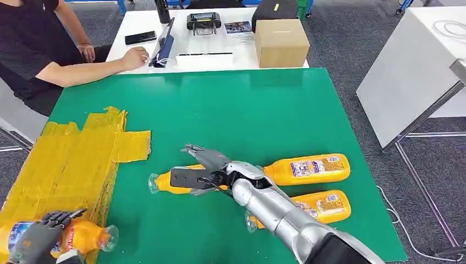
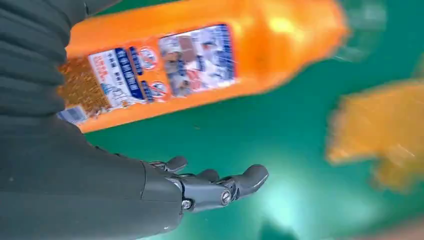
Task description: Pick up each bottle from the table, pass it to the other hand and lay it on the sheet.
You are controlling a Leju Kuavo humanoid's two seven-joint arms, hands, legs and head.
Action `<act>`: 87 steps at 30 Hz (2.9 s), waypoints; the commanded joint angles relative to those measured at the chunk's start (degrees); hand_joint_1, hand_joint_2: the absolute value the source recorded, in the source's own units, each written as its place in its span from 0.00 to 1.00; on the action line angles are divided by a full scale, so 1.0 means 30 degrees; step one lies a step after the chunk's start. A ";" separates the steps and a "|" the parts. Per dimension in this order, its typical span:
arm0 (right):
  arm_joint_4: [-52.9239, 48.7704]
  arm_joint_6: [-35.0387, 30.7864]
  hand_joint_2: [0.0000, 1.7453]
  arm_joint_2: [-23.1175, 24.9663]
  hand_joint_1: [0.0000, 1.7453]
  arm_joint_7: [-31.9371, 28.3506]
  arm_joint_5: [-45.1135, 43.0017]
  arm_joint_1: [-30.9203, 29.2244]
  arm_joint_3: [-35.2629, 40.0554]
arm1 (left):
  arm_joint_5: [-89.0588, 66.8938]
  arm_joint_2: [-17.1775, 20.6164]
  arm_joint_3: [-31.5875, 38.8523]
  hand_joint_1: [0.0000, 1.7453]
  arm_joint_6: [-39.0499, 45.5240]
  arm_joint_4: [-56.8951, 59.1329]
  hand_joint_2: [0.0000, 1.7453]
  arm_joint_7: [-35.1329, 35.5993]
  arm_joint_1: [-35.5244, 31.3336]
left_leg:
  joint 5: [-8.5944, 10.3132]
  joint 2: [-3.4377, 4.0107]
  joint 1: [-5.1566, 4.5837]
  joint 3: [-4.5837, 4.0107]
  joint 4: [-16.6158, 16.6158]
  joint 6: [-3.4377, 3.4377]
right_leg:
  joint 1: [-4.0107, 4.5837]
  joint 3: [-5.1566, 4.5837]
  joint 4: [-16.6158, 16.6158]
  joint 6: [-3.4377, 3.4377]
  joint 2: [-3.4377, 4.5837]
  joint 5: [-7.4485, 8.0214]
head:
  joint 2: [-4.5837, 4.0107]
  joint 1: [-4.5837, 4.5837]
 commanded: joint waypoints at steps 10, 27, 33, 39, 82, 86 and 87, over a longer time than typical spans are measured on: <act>0.5249 0.0643 0.00 0.1271 0.00 0.1627 0.2087 -0.3148 0.4905 | 0.1652 -0.1134 -0.0737 0.00 -0.1561 -0.1644 0.00 -0.0421 0.1143 | 0.0010 -0.0013 -0.0009 0.0021 -0.0005 0.0016 | -0.0007 0.0031 -0.0009 0.0006 0.0003 0.0011 | 0.0000 -0.0007; 0.5114 0.1078 0.00 0.0867 0.00 0.1403 0.2804 -0.3058 0.5348 | 0.9142 -0.2656 -0.1304 0.00 -0.1175 -0.2835 0.00 -0.0896 -0.0505 | 0.0026 -0.0082 -0.0007 -0.0002 -0.0006 0.0021 | -0.0008 0.0030 -0.0022 0.0013 -0.0068 0.0009 | 0.0000 0.0000; 0.4752 0.0612 0.00 -0.0087 0.00 0.1337 0.3090 -0.2359 0.5186 | 1.4869 -0.4764 0.0551 0.00 -0.3937 -0.4525 0.00 -0.0896 -0.1744 | 0.0030 -0.0127 0.0006 0.0009 0.0004 0.0029 | 0.0005 0.0065 -0.0043 0.0019 -0.0115 0.0011 | 0.0000 -0.0007; 0.4708 0.0529 0.00 -0.0139 0.00 0.1333 0.3097 -0.2333 0.5154 | 1.4852 -0.4888 0.0662 0.00 -0.4028 -0.4598 0.00 -0.0896 -0.1744 | 0.0014 -0.0077 -0.0006 0.0010 0.0002 0.0017 | -0.0003 0.0038 -0.0030 0.0011 -0.0060 0.0007 | 0.0000 0.0000; 0.5395 0.0899 1.00 -0.1151 1.00 0.1507 0.4591 -0.1512 0.4761 | 1.6816 -0.6588 0.2512 0.00 -0.7419 -0.5457 0.00 -0.0896 -0.2257 | 0.0030 -0.0077 -0.0004 0.0148 -0.0019 0.0013 | -0.0013 0.0163 -0.0064 0.0005 -0.0064 0.0024 | 0.0000 -0.0015; 0.5395 0.0899 1.00 -0.1151 1.00 0.1507 0.4591 -0.1512 0.4761 | 1.6816 -0.6588 0.2512 0.00 -0.7419 -0.5457 0.00 -0.0896 -0.2257 | 0.0020 -0.0056 -0.0012 0.0144 -0.0006 0.0010 | -0.0021 0.0147 -0.0040 0.0007 -0.0047 0.0013 | 0.0000 -0.0007; 0.5395 0.0899 1.00 -0.1151 1.00 0.1507 0.4591 -0.1512 0.4761 | 1.6816 -0.6588 0.2512 0.00 -0.7419 -0.5457 0.00 -0.0896 -0.2257 | 0.0023 -0.0058 -0.0015 0.0144 -0.0007 0.0011 | -0.0024 0.0146 -0.0039 0.0008 -0.0050 0.0014 | 0.0000 -0.0015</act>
